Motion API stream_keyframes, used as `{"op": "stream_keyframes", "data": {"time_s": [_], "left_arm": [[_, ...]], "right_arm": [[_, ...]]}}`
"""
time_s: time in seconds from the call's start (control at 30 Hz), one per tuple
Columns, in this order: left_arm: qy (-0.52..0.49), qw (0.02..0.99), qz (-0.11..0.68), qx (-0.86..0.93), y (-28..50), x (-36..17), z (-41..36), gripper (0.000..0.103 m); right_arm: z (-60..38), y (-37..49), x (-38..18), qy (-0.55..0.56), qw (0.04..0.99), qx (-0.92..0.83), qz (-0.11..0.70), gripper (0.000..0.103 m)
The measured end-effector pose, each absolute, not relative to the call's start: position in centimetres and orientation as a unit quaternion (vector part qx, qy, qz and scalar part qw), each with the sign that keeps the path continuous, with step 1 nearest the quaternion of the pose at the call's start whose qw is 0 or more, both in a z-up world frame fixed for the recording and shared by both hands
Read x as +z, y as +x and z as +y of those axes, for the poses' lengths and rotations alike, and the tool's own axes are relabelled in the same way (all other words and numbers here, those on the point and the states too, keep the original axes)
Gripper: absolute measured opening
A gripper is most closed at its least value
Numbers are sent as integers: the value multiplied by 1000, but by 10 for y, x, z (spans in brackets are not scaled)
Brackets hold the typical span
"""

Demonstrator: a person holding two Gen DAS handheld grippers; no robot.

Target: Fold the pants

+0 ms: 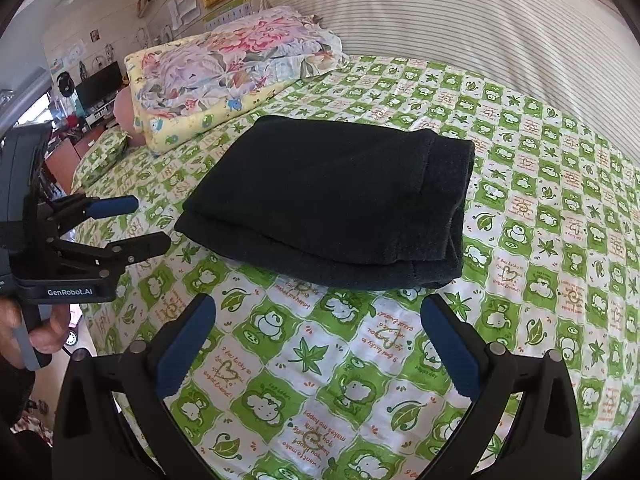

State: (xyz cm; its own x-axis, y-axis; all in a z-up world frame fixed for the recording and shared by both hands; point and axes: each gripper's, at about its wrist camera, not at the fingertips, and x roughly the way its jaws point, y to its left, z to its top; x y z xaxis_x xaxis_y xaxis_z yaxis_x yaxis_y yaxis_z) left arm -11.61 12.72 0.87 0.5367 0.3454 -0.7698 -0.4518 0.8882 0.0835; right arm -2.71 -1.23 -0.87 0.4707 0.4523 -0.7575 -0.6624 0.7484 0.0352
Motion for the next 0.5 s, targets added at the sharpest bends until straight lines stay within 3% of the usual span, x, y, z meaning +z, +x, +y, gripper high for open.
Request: {"op": "stream_keyframes", "data": {"time_s": [0.5], "left_arm": [[-53, 870, 434, 228, -106, 4, 133, 83]], "right_arm": [[-2, -16, -14, -162, 839, 332, 399, 102]]}}
